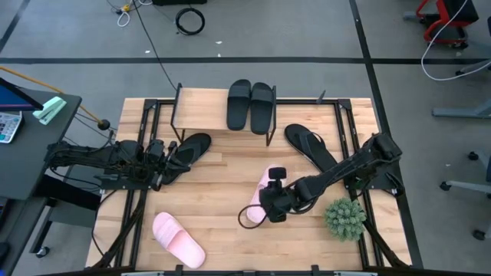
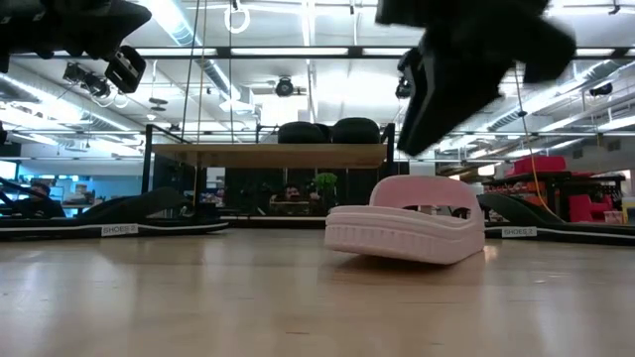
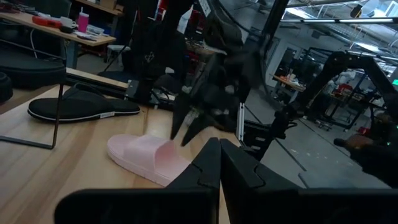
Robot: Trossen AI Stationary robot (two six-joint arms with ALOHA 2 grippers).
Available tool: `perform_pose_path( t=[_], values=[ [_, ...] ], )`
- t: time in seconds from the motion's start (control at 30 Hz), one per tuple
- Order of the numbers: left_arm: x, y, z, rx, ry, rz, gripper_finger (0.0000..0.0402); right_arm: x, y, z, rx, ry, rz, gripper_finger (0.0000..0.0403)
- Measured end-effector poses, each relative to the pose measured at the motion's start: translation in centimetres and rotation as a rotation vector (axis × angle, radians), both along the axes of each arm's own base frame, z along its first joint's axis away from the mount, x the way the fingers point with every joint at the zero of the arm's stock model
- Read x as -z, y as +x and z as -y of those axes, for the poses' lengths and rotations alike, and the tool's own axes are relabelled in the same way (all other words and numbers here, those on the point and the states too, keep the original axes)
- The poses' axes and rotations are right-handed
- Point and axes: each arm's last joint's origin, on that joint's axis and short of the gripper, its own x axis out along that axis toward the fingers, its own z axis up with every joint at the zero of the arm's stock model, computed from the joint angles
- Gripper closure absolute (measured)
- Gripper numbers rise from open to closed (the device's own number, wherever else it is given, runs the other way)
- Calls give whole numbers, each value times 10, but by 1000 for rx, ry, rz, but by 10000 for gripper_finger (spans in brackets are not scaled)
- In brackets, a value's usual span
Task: Pick and place slides into the shelf
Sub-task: Put the pink slipper on the shelf
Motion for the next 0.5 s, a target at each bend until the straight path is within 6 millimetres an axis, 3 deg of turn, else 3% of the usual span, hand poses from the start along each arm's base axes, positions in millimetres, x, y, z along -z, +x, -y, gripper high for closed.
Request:
perform_pose_path(
  t=[0.13, 0.5],
  values=[
    [0, 0, 0, 0, -7, -1, 381, 11, 4, 3, 85, -37, 13, 274],
    [0, 0, 0, 0, -5, -2, 392, 12, 1, 8, 178, -37, 12, 274]
  ],
)
